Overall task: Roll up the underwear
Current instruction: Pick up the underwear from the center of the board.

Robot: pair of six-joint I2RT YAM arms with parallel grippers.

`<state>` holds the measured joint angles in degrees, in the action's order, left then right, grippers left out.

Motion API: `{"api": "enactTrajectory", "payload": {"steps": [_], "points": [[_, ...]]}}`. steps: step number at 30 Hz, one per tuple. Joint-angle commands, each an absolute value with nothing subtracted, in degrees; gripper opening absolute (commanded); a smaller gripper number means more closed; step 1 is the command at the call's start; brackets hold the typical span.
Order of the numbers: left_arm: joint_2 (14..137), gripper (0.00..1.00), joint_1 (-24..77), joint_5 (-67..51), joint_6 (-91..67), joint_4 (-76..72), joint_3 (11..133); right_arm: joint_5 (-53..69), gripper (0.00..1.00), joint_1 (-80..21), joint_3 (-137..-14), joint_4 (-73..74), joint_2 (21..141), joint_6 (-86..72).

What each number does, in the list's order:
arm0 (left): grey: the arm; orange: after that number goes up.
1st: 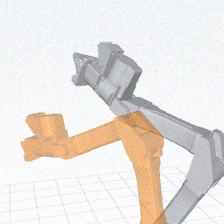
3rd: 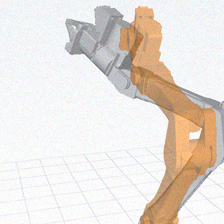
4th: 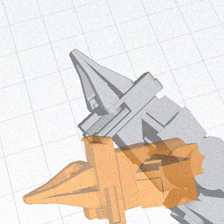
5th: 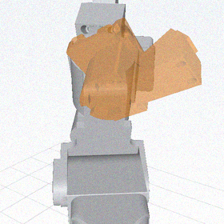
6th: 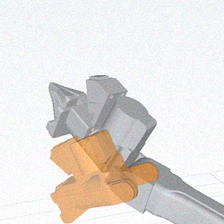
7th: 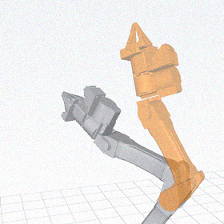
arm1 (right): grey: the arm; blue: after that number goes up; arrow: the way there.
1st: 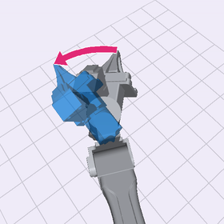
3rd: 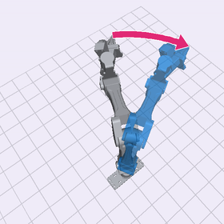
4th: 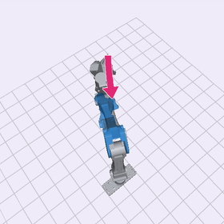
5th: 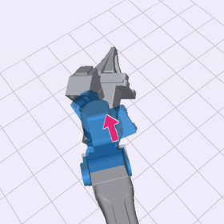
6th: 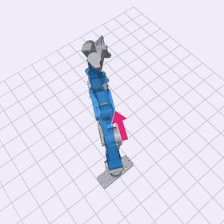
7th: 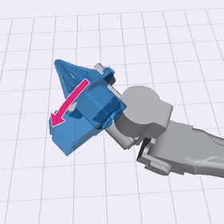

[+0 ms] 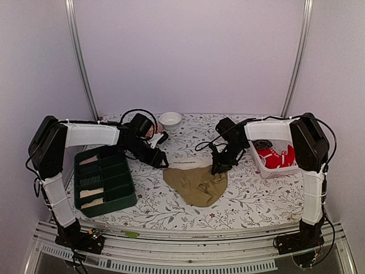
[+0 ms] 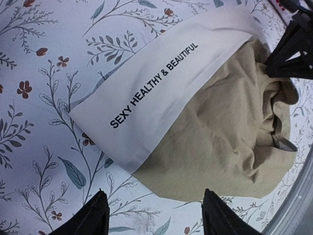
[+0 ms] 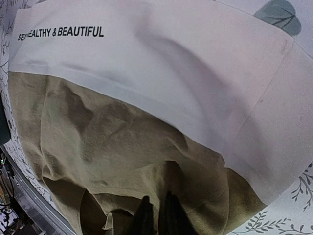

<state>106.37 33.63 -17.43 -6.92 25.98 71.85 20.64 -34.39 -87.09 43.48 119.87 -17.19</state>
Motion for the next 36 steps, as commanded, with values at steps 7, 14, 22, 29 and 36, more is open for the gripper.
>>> {"api": "enactTrajectory", "payload": {"steps": [7,14,22,29,36], "points": [[101.4,0.63,34.0,-17.1,-7.7,24.4,65.8,20.9,0.0,-33.5,-92.3,46.7,109.9,-17.8],[98.6,0.62,34.0,-17.2,-7.6,23.2,63.8,22.9,0.0,-28.0,-68.9,42.6,93.9,-20.9],[102.3,0.57,35.6,-19.1,-6.6,22.2,66.4,20.2,0.0,-28.0,-50.5,41.7,90.9,-21.5],[110.4,0.56,36.3,-22.9,-9.2,20.9,75.8,17.6,0.0,-27.9,-51.7,42.8,93.8,-19.3],[117.6,0.61,36.6,-28.1,-14.0,15.6,81.1,18.5,0.0,-27.9,-56.7,41.9,92.4,-18.6]]}}
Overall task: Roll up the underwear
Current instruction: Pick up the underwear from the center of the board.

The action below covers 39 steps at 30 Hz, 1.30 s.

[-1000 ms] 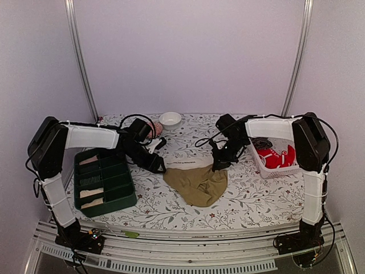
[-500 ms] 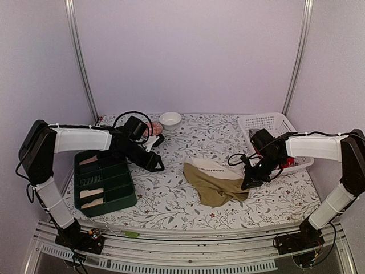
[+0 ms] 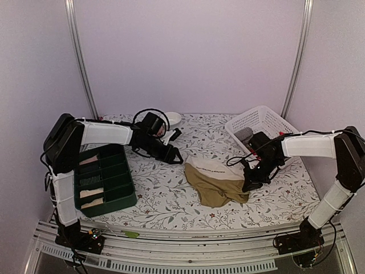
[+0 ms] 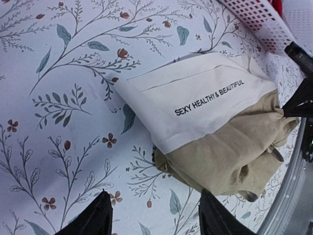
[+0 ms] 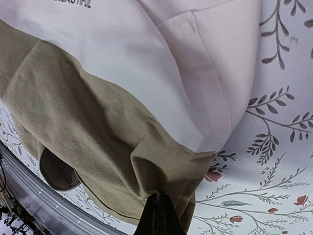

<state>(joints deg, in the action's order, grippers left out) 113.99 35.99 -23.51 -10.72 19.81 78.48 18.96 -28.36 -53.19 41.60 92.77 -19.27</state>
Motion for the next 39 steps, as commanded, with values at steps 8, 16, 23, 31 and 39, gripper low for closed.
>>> {"api": "enactTrajectory", "payload": {"steps": [8,16,23,31,39], "points": [[127.6,0.49,37.0,-31.6,-16.3,15.8,89.6,12.3,0.0,-27.9,-63.8,43.3,90.6,-18.5],[116.8,0.0,34.2,-30.3,-18.9,10.6,76.7,22.2,0.0,-30.5,-68.3,37.9,92.1,-17.9],[98.3,0.0,32.4,-25.6,-13.4,17.5,65.9,31.2,0.0,-34.2,-67.9,35.1,86.8,-21.1],[97.4,0.14,34.5,-24.5,-13.0,24.4,63.0,30.2,0.29,-33.7,-55.3,42.4,89.8,-18.3],[95.2,0.63,33.7,-19.4,-14.2,24.5,61.1,22.7,0.45,-33.0,-68.0,42.9,96.0,-17.9]]}}
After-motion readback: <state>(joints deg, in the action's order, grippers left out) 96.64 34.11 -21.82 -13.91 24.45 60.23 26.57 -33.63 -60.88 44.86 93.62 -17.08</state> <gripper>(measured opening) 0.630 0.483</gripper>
